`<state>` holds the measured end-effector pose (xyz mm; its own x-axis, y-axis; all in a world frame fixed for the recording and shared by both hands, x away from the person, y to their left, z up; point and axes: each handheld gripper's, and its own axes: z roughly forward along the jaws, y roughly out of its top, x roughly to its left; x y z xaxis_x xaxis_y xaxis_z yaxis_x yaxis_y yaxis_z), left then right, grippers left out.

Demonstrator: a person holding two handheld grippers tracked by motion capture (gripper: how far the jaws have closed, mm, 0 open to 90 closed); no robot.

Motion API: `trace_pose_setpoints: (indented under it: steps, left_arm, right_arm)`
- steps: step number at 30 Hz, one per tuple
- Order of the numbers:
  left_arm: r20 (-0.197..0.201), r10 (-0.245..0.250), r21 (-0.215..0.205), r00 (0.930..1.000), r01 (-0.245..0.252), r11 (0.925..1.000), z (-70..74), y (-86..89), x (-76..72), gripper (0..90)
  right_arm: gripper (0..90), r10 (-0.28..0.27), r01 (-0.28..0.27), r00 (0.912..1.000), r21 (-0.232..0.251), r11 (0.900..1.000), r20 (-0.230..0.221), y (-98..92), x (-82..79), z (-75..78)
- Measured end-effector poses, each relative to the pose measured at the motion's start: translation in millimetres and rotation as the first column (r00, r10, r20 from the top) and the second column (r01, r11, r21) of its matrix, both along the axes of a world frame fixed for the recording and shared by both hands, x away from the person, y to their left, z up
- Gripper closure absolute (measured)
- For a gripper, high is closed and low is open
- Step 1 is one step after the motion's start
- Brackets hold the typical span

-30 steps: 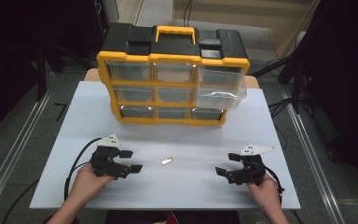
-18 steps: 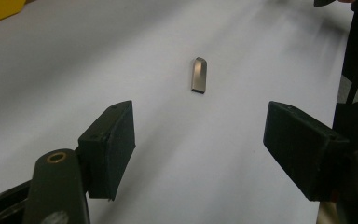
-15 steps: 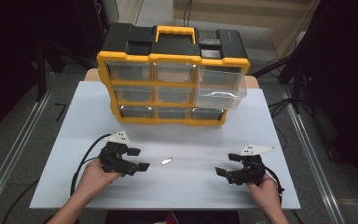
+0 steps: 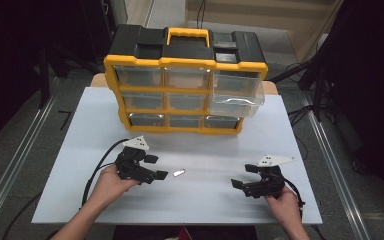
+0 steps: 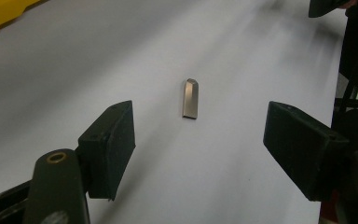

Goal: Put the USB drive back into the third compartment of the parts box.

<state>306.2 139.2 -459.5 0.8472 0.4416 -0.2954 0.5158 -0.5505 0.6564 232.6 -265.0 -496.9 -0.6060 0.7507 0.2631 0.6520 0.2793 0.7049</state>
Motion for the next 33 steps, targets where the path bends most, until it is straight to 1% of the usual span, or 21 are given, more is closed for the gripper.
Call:
trace_pose_setpoints:
  steps: [2, 3, 8, 12, 16, 22, 24, 28, 31, 33]
  left_arm:
    - [-0.003, 0.001, 0.004, 1.0000, -0.001, 1.0000, 0.2, -1.4, 0.6, 26.2]
    - [-0.005, 0.001, 0.013, 1.0000, -0.001, 0.9999, 0.4, -2.8, 1.6, 26.2]
    - [-0.011, -0.008, 0.006, 0.9999, 0.008, 0.9999, 1.1, -10.5, 4.8, 26.3]
    - [-0.005, -0.024, 0.011, 0.9997, 0.024, 0.9996, 2.8, -16.7, 6.6, 26.3]
    - [-0.001, -0.037, 0.007, 0.9993, 0.037, 0.9993, 3.2, -21.7, 7.4, 26.2]
    - [-0.001, -0.043, 0.017, 0.9991, 0.043, 0.9989, 2.3, -29.5, 10.2, 26.2]
    - [-0.001, -0.044, 0.020, 0.9990, 0.044, 0.9988, 1.6, -32.0, 11.2, 26.3]
    - [0.000, -0.053, 0.021, 0.9986, 0.053, 0.9984, 1.6, -36.8, 13.4, 26.2]
    - [0.009, -0.061, 0.029, 0.9981, 0.060, 0.9977, 1.3, -41.4, 13.8, 26.3]
    - [0.004, -0.066, 0.029, 0.9978, 0.066, 0.9974, 0.6, -44.2, 14.2, 26.3]
  right_arm:
    - [13.7, -0.002, 0.002, 1.0000, 0.002, 1.000, -0.001, -0.2, 0.0, 0.0]
    - [13.7, -0.002, 0.002, 1.0000, 0.002, 1.000, -0.001, -0.2, 0.0, 0.0]
    - [13.7, -0.002, 0.002, 1.0000, 0.002, 1.000, -0.003, 0.1, 0.3, -0.4]
    - [13.7, -0.002, 0.002, 1.0000, 0.004, 1.000, -0.004, -0.3, 0.6, -0.6]
    - [13.7, -0.006, 0.006, 0.9999, 0.006, 1.000, -0.008, -1.4, 1.4, -1.3]
    - [13.7, -0.005, 0.005, 1.0000, 0.001, 1.000, -0.003, -0.3, 0.3, -0.7]
    - [13.7, -0.002, 0.002, 1.0000, 0.005, 1.000, 0.009, -0.5, 0.1, 0.1]
    - [13.7, -0.006, 0.006, 1.0000, 0.008, 1.000, 0.007, -1.0, -0.2, 0.8]
    - [13.7, -0.009, 0.009, 0.9999, 0.006, 1.000, 0.007, -1.4, 0.0, 0.7]
    - [13.7, -0.008, 0.008, 1.0000, 0.005, 1.000, 0.004, -1.2, 0.4, 0.4]
